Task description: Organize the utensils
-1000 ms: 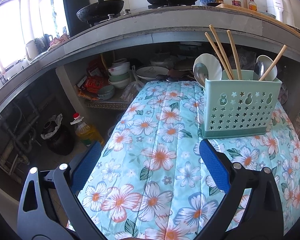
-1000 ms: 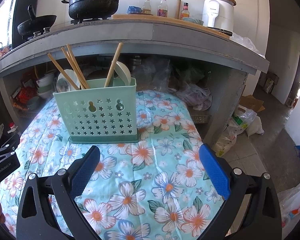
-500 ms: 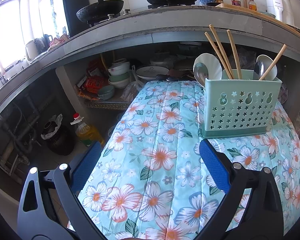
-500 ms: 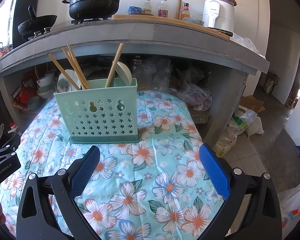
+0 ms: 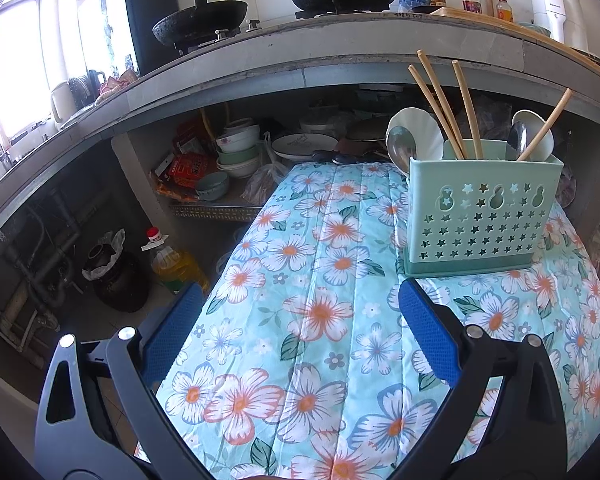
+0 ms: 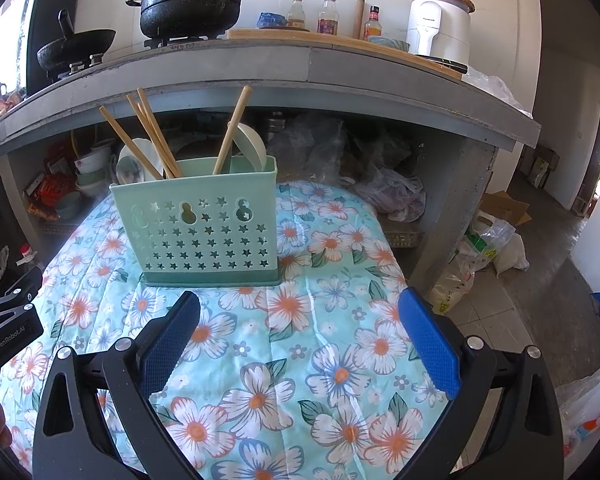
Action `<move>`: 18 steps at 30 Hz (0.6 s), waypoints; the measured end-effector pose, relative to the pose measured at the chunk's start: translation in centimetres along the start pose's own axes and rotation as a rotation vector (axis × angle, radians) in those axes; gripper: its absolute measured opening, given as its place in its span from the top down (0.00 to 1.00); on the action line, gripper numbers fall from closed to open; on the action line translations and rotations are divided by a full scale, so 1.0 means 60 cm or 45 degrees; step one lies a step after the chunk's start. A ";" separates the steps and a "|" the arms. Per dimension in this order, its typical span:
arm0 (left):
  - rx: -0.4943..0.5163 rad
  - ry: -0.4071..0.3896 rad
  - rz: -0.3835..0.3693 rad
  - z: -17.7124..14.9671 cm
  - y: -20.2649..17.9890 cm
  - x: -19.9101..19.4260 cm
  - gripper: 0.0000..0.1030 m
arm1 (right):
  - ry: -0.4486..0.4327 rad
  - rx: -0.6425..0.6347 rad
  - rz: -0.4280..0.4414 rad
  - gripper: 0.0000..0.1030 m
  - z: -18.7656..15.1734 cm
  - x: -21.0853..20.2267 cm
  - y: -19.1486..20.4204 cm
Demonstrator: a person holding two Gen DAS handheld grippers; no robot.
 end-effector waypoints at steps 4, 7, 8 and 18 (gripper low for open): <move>0.000 0.005 -0.002 0.000 0.000 0.000 0.08 | -0.001 0.001 0.000 0.06 0.000 0.000 0.000; 0.002 0.002 -0.001 0.001 0.000 0.000 0.08 | -0.003 0.003 0.000 0.06 0.000 0.000 0.000; 0.001 0.003 -0.001 0.001 0.000 0.000 0.08 | -0.003 0.005 0.000 0.06 0.000 0.000 0.000; 0.006 0.001 -0.004 0.002 -0.001 -0.001 0.08 | -0.004 0.006 0.002 0.06 0.000 -0.001 -0.001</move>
Point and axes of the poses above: each gripper's, at about its wrist camera, not at the fingertips, and x roughly the way its jaws point, y to its left, z to its top, the point moved 10 cm from there along x, roughly the way its jaws point, and after that the axes turned 4 degrees about z, right-handed, at the moved point
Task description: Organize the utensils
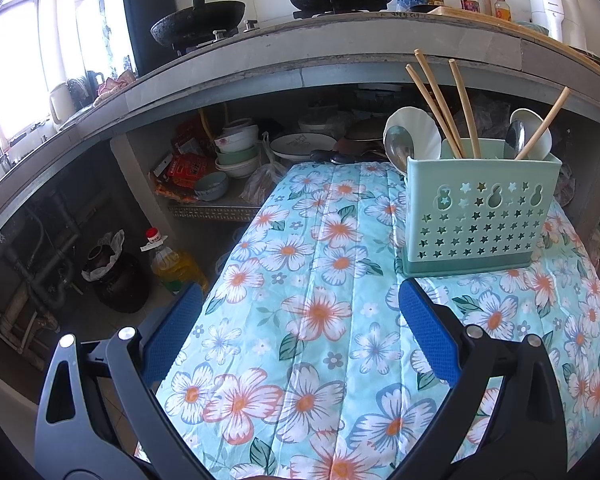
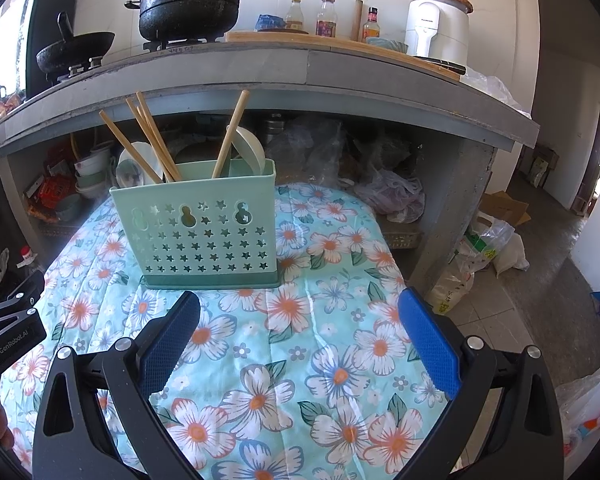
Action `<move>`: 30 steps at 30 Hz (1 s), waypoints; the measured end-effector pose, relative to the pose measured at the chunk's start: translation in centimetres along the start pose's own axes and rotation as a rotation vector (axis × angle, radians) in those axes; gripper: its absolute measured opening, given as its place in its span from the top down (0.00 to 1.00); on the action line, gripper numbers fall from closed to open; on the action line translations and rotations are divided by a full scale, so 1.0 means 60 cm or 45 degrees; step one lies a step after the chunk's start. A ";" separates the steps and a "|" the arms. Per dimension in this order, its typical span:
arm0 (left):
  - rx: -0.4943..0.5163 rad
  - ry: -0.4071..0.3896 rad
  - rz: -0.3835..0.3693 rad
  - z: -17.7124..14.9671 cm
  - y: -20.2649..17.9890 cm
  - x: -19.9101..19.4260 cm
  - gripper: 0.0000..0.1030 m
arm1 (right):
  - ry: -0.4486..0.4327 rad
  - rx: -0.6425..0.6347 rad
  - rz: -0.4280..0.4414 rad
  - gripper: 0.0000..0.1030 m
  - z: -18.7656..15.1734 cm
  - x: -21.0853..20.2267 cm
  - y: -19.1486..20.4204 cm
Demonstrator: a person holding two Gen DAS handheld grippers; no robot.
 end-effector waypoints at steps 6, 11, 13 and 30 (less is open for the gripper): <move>0.000 0.001 -0.001 0.000 0.000 0.000 0.08 | 0.002 0.000 0.002 0.06 0.001 0.000 0.000; 0.001 0.007 -0.005 -0.001 -0.002 0.000 0.08 | 0.000 -0.001 0.002 0.06 0.001 0.000 -0.001; 0.002 0.005 -0.006 -0.001 -0.002 0.000 0.08 | -0.001 0.000 0.002 0.06 0.000 0.000 0.000; 0.004 0.007 -0.008 -0.001 -0.004 -0.001 0.08 | 0.002 0.003 0.004 0.06 0.001 0.000 -0.001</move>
Point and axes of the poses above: each gripper's, at about its wrist camera, not at the fingertips, and x roughly the way its jaws point, y to its left, z to its top, the point moved 10 cm from there along x, roughly the way its jaws point, and after that the axes turned 4 degrees about z, right-handed, at the moved point
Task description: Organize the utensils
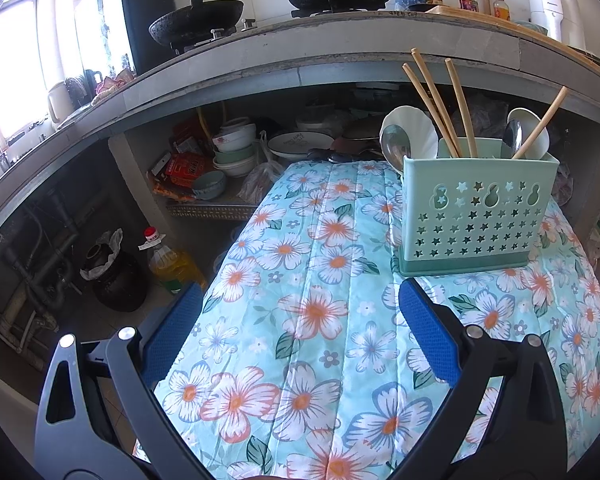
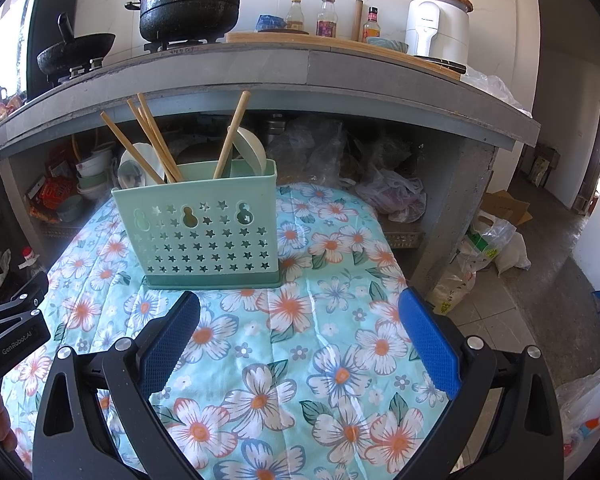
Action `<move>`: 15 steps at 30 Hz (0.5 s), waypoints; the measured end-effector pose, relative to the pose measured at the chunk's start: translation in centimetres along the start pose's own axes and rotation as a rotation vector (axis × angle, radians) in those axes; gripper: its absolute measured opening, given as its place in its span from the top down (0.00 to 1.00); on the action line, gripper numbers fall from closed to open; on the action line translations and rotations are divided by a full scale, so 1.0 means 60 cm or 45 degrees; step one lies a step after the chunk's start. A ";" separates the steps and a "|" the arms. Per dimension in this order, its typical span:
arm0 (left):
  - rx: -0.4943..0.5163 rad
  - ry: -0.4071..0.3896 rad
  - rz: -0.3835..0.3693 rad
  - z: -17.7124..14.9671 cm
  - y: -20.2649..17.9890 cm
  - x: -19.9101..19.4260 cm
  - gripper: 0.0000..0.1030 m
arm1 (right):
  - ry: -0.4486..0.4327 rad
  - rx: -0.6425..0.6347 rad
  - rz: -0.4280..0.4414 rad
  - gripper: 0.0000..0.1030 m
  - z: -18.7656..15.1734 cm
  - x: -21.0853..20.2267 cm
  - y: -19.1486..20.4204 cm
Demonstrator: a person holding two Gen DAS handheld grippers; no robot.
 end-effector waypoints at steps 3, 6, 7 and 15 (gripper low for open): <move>-0.002 0.000 -0.001 0.000 0.000 0.000 0.08 | 0.000 0.000 0.001 0.06 0.001 0.000 0.001; -0.001 0.001 -0.002 -0.001 -0.001 0.000 0.08 | 0.001 0.001 0.003 0.06 0.001 0.000 0.001; -0.001 0.001 -0.002 -0.001 -0.001 0.000 0.08 | 0.000 0.001 0.003 0.06 0.001 0.000 0.002; -0.001 0.004 -0.002 -0.001 0.000 0.001 0.08 | 0.001 0.003 0.003 0.06 0.001 0.000 0.001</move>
Point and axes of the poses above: each gripper's, at about its wrist camera, not at the fingertips, and x roughly the way its jaws point, y to its left, z to its top, the point moved 10 cm from there along x, roughly the way its jaws point, and after that the axes turned 4 degrees about z, right-handed, at the moved point
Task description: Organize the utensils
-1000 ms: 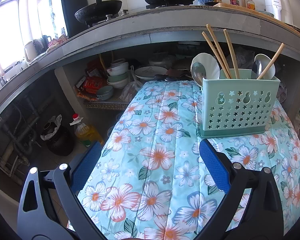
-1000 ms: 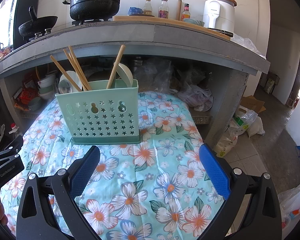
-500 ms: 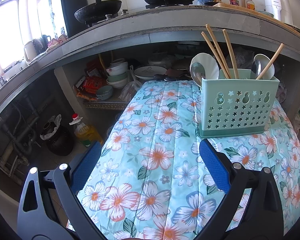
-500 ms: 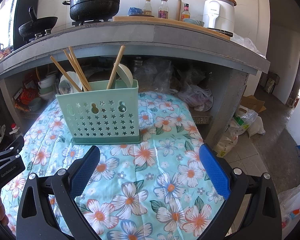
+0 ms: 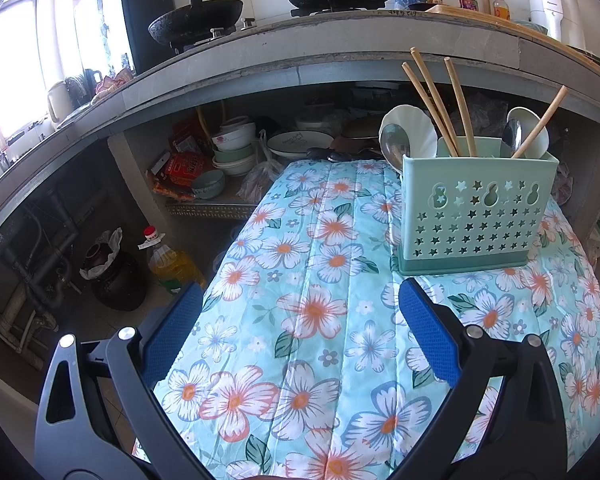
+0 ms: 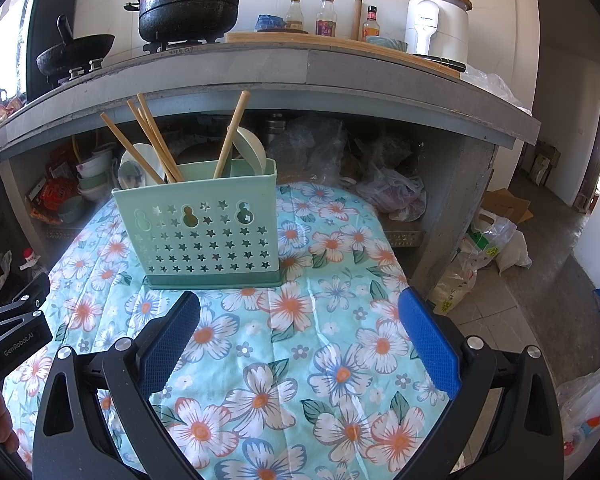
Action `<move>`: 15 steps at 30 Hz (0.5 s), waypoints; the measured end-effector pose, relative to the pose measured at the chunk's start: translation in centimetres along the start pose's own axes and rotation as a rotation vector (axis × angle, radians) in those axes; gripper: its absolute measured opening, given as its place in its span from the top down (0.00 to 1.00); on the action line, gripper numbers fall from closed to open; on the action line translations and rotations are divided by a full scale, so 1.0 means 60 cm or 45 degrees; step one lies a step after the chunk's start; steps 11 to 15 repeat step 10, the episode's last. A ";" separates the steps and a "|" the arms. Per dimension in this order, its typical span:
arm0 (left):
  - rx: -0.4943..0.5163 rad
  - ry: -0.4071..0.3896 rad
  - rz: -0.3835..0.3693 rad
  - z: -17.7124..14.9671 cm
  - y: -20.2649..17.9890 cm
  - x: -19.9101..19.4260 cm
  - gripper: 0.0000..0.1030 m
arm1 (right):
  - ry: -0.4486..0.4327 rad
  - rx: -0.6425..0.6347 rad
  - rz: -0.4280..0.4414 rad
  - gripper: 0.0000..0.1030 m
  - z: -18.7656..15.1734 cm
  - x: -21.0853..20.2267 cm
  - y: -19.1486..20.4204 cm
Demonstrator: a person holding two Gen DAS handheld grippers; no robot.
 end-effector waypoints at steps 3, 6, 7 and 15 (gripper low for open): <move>0.002 0.006 -0.003 -0.002 -0.002 0.001 0.08 | 0.000 0.002 0.004 0.06 0.001 0.000 0.003; 0.002 0.012 -0.009 -0.004 -0.002 0.002 0.08 | 0.001 0.002 0.004 0.06 0.000 0.000 0.003; 0.002 0.012 -0.011 -0.005 -0.002 0.002 0.08 | 0.001 0.002 0.003 0.06 0.000 0.000 0.003; 0.004 0.012 -0.012 -0.005 -0.002 0.003 0.08 | 0.000 0.003 0.003 0.06 0.000 0.000 0.001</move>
Point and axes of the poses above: each gripper's, at about its wrist camera, not at the fingertips, and x roughly the way its jaws point, y to its left, z to its top, the point moved 10 cm from there along x, roughly the way its jaws point, and after that the axes turned 4 degrees about z, right-handed, at the moved point
